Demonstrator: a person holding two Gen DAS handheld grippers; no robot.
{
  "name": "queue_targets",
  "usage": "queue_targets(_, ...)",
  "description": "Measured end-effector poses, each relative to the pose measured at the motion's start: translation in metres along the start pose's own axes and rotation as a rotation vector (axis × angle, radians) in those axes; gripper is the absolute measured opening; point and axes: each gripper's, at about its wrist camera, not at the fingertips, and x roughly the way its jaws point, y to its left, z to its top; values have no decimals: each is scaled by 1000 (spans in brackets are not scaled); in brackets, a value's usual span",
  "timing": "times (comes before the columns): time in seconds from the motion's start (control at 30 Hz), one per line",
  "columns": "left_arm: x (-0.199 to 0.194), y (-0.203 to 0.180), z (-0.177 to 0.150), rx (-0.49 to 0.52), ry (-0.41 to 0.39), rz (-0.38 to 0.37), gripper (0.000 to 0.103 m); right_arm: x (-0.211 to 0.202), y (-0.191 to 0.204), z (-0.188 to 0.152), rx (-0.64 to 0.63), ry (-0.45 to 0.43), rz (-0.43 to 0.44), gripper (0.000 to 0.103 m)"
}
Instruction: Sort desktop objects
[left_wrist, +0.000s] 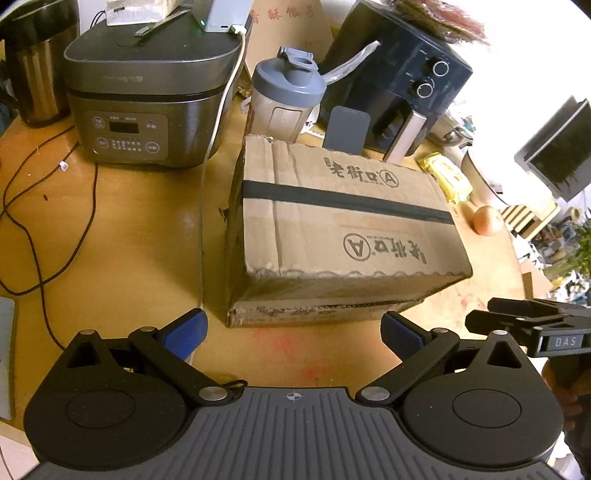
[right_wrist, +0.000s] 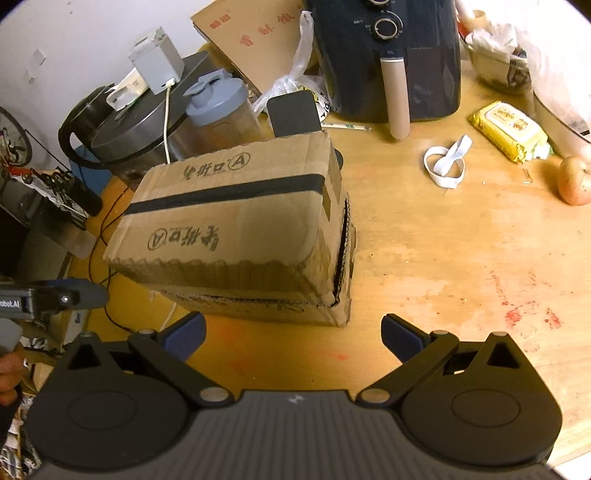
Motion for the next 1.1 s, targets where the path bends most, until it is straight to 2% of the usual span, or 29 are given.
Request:
queue_targets(0.57,-13,-21,-40,48,-58,74,103,-16,23,-47,-89,-69,-58,103)
queue_targets(1.1,-19,-41,-69,87,-118,222,103,-26,44,-82,-171,-121,-175,103)
